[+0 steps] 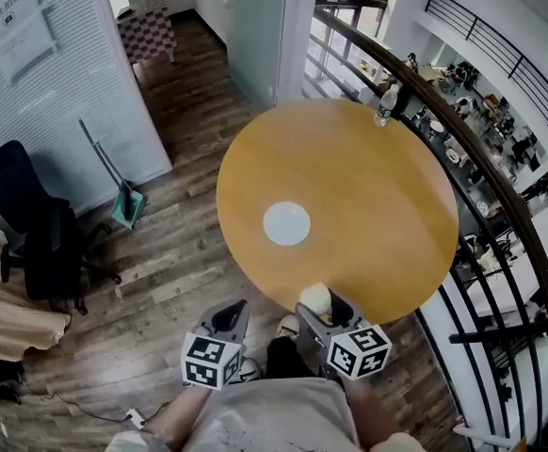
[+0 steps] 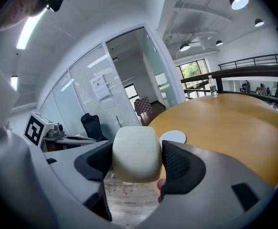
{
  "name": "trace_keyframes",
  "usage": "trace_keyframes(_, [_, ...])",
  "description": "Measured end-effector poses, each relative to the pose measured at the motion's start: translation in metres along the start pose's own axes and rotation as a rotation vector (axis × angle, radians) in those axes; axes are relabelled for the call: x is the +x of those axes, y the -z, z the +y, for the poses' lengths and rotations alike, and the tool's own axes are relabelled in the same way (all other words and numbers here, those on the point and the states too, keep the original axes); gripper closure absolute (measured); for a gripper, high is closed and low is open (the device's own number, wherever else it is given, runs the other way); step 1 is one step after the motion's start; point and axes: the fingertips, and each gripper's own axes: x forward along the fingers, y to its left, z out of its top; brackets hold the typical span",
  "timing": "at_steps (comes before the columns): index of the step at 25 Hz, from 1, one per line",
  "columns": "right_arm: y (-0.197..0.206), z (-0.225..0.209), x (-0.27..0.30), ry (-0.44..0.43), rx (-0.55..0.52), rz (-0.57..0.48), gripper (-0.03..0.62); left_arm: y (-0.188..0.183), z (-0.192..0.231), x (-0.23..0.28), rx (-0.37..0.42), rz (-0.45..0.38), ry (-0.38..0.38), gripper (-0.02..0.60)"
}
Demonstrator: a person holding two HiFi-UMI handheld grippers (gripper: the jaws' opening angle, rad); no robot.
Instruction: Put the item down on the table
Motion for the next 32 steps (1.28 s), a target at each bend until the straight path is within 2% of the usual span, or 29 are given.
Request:
trace_keyframes(4, [-0.018,-0.026,0.026,-0.022,0.002,0.01,0.278,-0.019,0.01,0.03,0.025,0.002,-0.025,0.558])
trace_keyframes(13, [-0.062,-0.074,0.048,-0.066,-0.002,0.02,0.277,-0.065,0.004,0.081,0.041,-0.001,-0.051,0.558])
trace_keyframes(18, [-0.069,-0.089,0.055,-0.09,-0.009,0.038,0.278,-0.074,-0.001,0.102,0.031,0.005,-0.056,0.558])
trace_keyframes(28, [-0.072,-0.108,0.072,-0.033,0.036,0.051,0.277,-0.085,0.015,0.124,0.044,0.047,-0.015,0.558])
trace_keyframes(32, [-0.073,-0.107,0.076,-0.004,0.05,0.036,0.277,-0.088,0.023,0.133,0.073,0.052,0.013,0.558])
